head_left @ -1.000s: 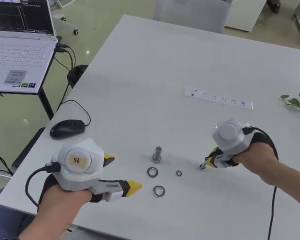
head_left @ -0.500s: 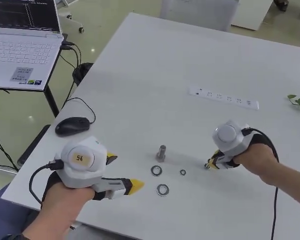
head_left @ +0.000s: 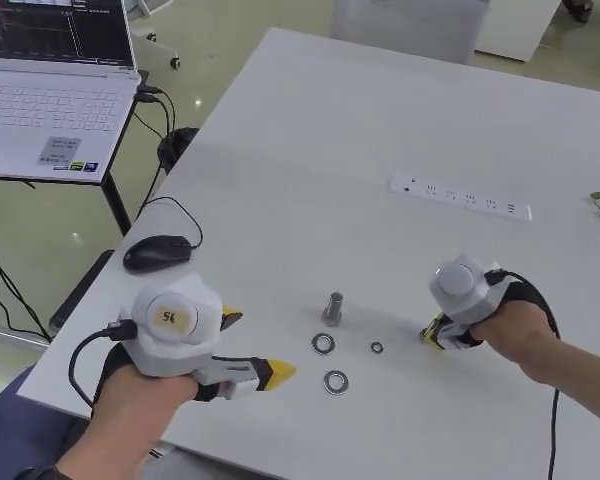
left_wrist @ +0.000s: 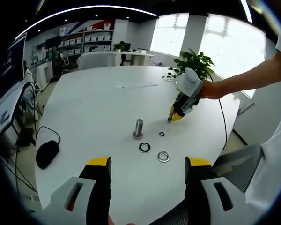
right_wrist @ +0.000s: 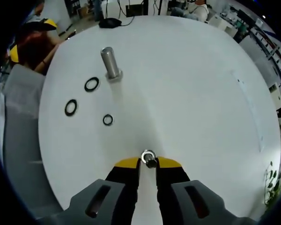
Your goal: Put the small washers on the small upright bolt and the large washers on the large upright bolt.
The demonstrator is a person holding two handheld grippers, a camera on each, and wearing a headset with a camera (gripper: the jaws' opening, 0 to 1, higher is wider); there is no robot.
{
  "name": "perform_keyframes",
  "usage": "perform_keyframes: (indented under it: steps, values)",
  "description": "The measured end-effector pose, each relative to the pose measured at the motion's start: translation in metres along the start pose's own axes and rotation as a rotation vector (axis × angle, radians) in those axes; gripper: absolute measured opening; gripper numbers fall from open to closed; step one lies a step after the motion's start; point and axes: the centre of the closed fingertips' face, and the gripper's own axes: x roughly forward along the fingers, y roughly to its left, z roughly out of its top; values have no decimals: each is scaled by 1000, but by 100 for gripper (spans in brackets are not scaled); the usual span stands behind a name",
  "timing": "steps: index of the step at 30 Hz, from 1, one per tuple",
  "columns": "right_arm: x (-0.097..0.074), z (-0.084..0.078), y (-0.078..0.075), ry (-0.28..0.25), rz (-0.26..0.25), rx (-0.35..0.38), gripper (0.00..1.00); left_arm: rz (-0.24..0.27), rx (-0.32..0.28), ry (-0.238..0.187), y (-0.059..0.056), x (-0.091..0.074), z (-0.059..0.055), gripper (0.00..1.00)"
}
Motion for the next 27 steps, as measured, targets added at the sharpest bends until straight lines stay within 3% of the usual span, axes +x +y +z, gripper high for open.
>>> perform_keyframes:
  steps: [10,22,27]
  values:
    - [-13,1,-5,-45,-15,31,18,1,9,-7,-2,-1,4,63]
    - [-44,-7,-10,-126,-87,76,19,-9,28,-13,-8,-2,7,63]
    - [-55,-15,-1,-166,-113,84,19,-12,32,-17,-10,-3,8,63]
